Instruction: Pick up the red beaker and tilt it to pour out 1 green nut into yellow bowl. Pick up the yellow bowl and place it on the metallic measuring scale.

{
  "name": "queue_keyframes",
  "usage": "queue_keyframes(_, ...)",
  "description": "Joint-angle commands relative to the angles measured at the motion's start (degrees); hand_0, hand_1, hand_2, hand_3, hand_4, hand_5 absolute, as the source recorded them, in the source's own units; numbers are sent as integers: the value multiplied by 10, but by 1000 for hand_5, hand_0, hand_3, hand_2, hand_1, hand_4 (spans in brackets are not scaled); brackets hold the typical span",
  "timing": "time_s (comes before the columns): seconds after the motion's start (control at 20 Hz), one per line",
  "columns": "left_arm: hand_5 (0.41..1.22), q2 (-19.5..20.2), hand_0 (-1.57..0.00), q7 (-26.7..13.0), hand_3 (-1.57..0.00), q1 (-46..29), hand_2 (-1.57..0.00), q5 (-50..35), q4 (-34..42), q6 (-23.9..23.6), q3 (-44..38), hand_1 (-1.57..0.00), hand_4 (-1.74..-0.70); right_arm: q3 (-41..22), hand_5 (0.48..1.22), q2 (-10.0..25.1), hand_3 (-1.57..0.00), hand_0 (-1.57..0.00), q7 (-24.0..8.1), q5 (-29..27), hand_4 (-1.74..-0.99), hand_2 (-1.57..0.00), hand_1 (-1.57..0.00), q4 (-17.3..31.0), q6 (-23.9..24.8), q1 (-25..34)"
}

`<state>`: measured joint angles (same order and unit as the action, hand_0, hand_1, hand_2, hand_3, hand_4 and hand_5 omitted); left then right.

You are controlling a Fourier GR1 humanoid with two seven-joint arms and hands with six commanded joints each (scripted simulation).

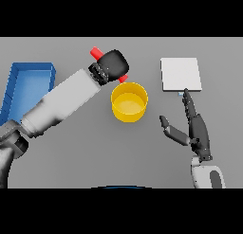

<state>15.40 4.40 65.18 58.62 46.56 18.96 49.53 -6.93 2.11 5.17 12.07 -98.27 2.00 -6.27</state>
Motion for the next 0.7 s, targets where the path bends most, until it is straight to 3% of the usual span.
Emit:
queue_keyframes(0.0,1220,-2,-1571,5,-1525,5,-1571,12,-3,-1,13,-1571,-1733,5,578,1,1,1,-1,-2,-1193,1,1,2,3,2)
queue_keyframes(0.35,1221,11,-1571,46,-1561,44,-1571,88,-3,0,93,-1571,-1737,3,567,-3,1,1,6,-2,-1135,1,1,2,5,3)
queue_keyframes(0.45,1221,3,-1571,48,-1565,52,-1571,110,-14,-9,115,-1571,-1736,5,566,-1,1,1,-7,1,-1129,1,1,2,7,8)
queue_keyframes(0.65,1221,-6,-1571,58,-1568,74,-1571,148,-35,-29,150,-1571,-1732,9,580,5,1,1,8,-7,-1135,1,1,6,-1,4)
